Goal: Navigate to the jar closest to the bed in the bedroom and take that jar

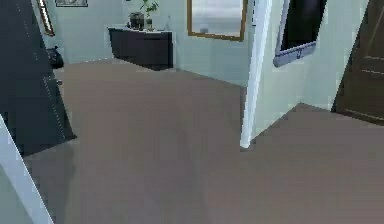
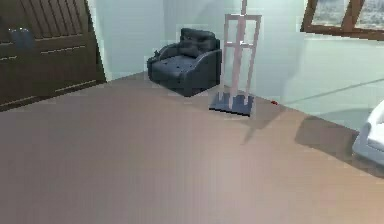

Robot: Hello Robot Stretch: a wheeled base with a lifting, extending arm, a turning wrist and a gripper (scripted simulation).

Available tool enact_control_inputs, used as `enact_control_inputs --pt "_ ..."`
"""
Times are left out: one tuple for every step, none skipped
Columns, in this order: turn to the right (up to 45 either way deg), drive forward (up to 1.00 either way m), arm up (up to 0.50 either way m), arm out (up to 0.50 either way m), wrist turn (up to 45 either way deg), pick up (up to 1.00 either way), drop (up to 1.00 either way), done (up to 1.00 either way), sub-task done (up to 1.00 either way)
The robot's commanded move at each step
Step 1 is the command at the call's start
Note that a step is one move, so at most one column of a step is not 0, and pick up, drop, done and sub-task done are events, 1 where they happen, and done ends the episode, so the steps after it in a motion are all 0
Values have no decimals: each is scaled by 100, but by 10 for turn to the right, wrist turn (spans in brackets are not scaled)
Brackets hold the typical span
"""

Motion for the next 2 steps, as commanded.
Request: enact_control_inputs --pt "-360 0 0 0 0 0 0 0 0" --pt "0 30 0 0 0 0 0 0 0"
